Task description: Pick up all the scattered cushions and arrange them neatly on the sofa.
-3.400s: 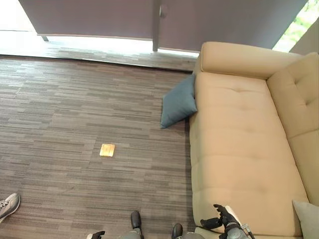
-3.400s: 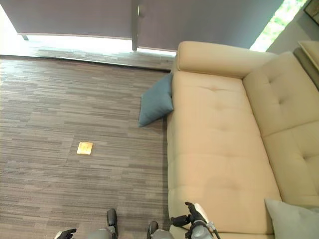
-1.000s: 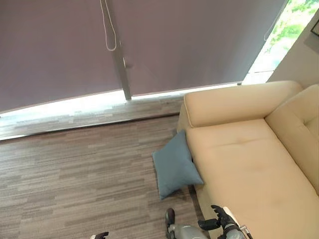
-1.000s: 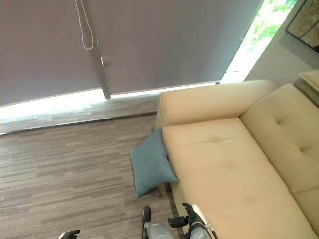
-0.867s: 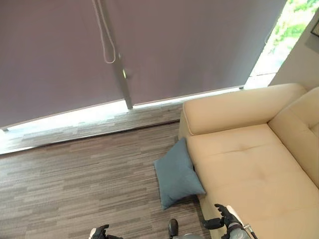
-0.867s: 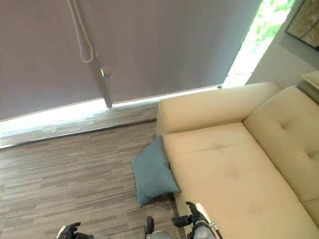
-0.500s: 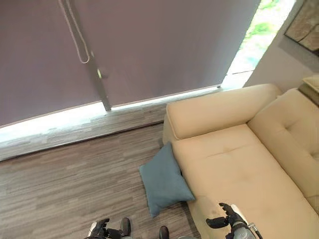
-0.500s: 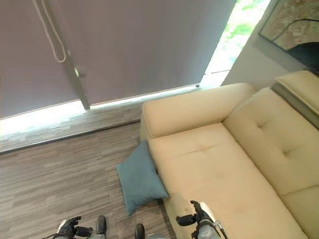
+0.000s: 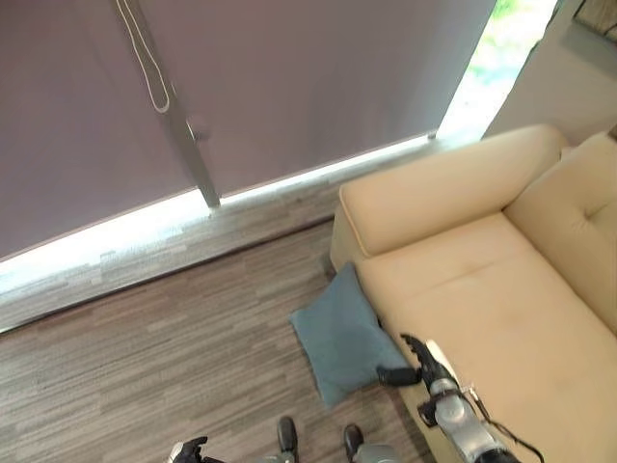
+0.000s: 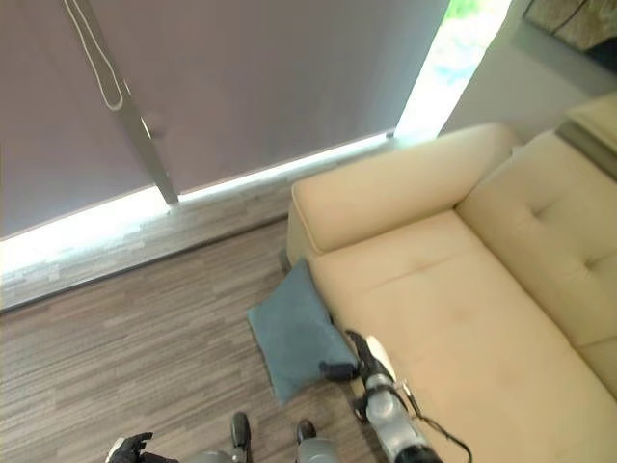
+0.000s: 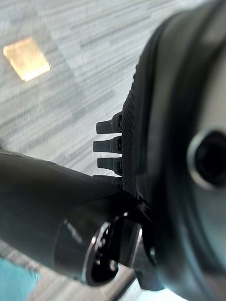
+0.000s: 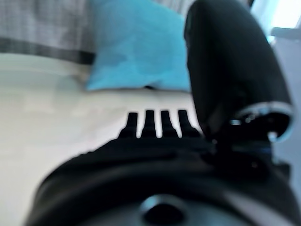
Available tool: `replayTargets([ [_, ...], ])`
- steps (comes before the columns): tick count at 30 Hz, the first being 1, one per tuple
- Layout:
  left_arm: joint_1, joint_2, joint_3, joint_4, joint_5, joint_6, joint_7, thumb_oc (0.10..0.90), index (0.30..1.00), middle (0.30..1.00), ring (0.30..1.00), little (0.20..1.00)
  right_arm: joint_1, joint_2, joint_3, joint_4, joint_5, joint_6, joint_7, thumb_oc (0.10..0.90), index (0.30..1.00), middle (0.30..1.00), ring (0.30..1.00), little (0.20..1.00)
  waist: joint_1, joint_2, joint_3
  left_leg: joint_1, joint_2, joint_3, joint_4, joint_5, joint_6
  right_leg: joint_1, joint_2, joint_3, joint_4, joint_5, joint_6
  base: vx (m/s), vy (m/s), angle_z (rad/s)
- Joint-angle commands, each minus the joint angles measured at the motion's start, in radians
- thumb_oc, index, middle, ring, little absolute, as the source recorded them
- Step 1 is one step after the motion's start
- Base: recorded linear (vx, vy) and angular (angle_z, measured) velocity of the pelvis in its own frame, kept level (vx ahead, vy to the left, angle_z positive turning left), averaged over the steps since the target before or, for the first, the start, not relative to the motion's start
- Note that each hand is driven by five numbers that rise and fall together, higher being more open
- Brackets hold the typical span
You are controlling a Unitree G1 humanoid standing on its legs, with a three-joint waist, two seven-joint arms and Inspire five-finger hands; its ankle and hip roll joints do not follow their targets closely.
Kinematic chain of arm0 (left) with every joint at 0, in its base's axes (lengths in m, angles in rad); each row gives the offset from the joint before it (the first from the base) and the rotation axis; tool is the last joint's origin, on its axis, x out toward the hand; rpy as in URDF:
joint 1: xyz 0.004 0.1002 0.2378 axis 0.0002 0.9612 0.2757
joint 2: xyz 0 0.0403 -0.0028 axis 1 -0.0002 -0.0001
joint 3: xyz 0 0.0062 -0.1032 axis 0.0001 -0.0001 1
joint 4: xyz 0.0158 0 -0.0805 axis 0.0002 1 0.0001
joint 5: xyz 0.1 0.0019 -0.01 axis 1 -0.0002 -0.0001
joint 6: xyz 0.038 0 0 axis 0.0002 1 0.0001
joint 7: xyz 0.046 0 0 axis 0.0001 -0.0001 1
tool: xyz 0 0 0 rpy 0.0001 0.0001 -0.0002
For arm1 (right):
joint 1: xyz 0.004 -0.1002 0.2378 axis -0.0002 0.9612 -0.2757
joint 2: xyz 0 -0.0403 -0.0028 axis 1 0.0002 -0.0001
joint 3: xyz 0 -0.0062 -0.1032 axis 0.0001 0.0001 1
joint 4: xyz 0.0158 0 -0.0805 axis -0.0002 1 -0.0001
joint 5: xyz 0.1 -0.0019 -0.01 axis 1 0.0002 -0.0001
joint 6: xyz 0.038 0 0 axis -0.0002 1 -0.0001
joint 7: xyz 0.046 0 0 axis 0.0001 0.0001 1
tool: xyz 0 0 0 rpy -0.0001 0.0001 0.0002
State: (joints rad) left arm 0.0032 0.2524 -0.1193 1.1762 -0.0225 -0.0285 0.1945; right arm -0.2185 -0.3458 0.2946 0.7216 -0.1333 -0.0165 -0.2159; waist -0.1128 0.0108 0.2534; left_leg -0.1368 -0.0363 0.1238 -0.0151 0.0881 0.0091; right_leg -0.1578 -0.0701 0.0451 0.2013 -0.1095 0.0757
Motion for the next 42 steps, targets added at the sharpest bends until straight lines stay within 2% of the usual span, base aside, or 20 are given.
replayTargets([
  [1,-0.016,0.039,-0.018,-0.005,-0.049,-0.036,0.044,0.8,0.9,0.9,0.9,0.9,-0.09,-0.026,-0.001,-0.079,0.054,-0.054,-0.067,0.8,0.9,0.9,0.9,0.9,0.031,-0.043,0.02,-0.057,0.005,0.01,0.154,-0.189,0.002,-0.048,-0.076,0.024,-0.055,0.057,0.047,-0.06,0.043,-0.05],
  [2,-0.016,0.039,-0.018,-0.005,-0.049,-0.036,0.044,0.8,0.9,0.9,0.9,0.9,-0.09,-0.026,-0.001,-0.079,0.054,-0.054,-0.067,0.8,0.9,0.9,0.9,0.9,0.031,-0.043,0.02,-0.058,0.005,0.01,0.154,-0.19,0.002,-0.048,-0.075,0.024,-0.054,0.057,0.047,-0.13,0.072,-0.02],
  [3,-0.029,0.039,-0.025,-0.012,-0.08,-0.047,0.054,0.8,0.9,0.9,0.9,0.9,-0.15,-0.023,0.003,-0.058,0.081,-0.056,-0.09,0.8,0.9,0.9,0.9,0.9,0.041,-0.029,0.05,-0.096,0.001,0.014,0.164,-0.179,0.001,-0.092,-0.086,0.025,-0.039,0.067,0.045,-0.08,0.039,0.05],
  [9,-0.063,0.046,-0.05,-0.04,-0.154,-0.072,0.058,0.8,0.9,0.9,0.9,0.9,-0.298,-0.027,-0.011,0.066,0.165,-0.046,-0.142,0.8,0.9,0.9,0.9,0.9,0.068,0.014,0.108,-0.175,-0.005,0.013,0.14,-0.134,-0.012,-0.183,-0.098,0.008,-0.041,0.092,0.046,-0.05,0.006,0.05],
  [10,-0.064,0.046,-0.05,-0.04,-0.155,-0.072,0.058,0.8,0.9,0.9,0.9,0.9,-0.299,-0.027,-0.011,0.068,0.165,-0.046,-0.142,0.8,0.9,0.9,0.9,0.9,0.068,0.014,0.108,-0.176,-0.005,0.013,0.14,-0.133,-0.012,-0.185,-0.098,0.008,-0.04,0.092,0.046,-0.07,-0.045,0.09],
  [11,-0.087,0.054,-0.066,-0.069,-0.187,-0.081,0.057,0.8,0.9,0.9,0.9,0.9,-0.381,-0.051,-0.015,0.132,0.202,-0.041,-0.16,0.8,0.9,0.9,0.9,0.9,0.078,0.026,0.133,-0.213,-0.002,0.013,0.124,-0.11,-0.018,-0.221,-0.099,-0.001,-0.045,0.103,0.048,-0.06,-0.05,0.16],
  [13,-0.108,0.063,-0.083,-0.097,-0.213,-0.092,0.062,0.8,0.9,0.9,0.9,0.9,-0.453,-0.072,-0.015,0.187,0.231,-0.037,-0.175,0.8,0.9,0.9,0.9,0.9,0.091,0.036,0.163,-0.244,-0.001,0.006,0.112,-0.088,-0.021,-0.252,-0.096,-0.01,-0.047,0.108,0.049,-0.06,-0.054,0.18],
  [19,-0.131,0.068,-0.107,-0.128,-0.238,-0.102,0.063,0.8,0.9,0.9,0.9,0.9,-0.542,-0.117,-0.018,0.251,0.269,-0.033,-0.192,0.8,0.9,0.9,0.9,0.9,0.103,0.045,0.193,-0.275,-0.002,-0.003,0.095,-0.069,-0.025,-0.291,-0.089,-0.014,-0.041,0.114,0.047,-0.03,-0.039,0.03],
  [22,-0.149,0.072,-0.123,-0.158,-0.258,-0.11,0.07,0.8,0.9,0.9,0.9,0.9,-0.614,-0.154,-0.02,0.29,0.299,-0.035,-0.211,0.8,0.9,0.9,0.9,0.9,0.11,0.058,0.227,-0.296,-0.003,-0.013,0.08,-0.055,-0.028,-0.323,-0.086,-0.022,-0.032,0.113,0.048,-0.03,-0.035,0.05],
  [29,-0.182,0.082,-0.147,-0.203,-0.281,-0.125,0.086,0.8,0.9,0.9,0.9,0.9,-0.717,-0.205,-0.004,0.349,0.34,-0.04,-0.23,0.8,0.9,0.9,0.9,0.9,0.122,0.074,0.266,-0.333,-0.006,-0.023,0.056,-0.03,-0.035,-0.373,-0.074,-0.027,-0.027,0.118,0.051,-0.02,-0.04,0.08],
  [33,-0.197,0.085,-0.16,-0.235,-0.289,-0.132,0.096,0.8,0.9,0.9,0.9,0.9,-0.753,-0.223,0.01,0.374,0.351,-0.036,-0.236,0.8,0.9,0.9,0.9,0.9,0.126,0.088,0.267,-0.364,-0.004,-0.029,0.041,-0.015,-0.04,-0.416,-0.071,-0.028,-0.015,0.115,0.05,0.0,-0.025,0.01],
  [42,-0.238,0.089,-0.19,-0.302,-0.314,-0.148,0.115,0.8,0.9,0.9,0.9,0.9,-0.823,-0.208,0.042,0.405,0.375,-0.035,-0.243,0.8,0.9,0.9,0.9,0.9,0.137,0.126,0.267,-0.449,-0.006,-0.031,0.041,-0.001,-0.043,-0.524,-0.065,-0.02,0.02,0.114,0.05,0.0,-0.009,0.0],
])
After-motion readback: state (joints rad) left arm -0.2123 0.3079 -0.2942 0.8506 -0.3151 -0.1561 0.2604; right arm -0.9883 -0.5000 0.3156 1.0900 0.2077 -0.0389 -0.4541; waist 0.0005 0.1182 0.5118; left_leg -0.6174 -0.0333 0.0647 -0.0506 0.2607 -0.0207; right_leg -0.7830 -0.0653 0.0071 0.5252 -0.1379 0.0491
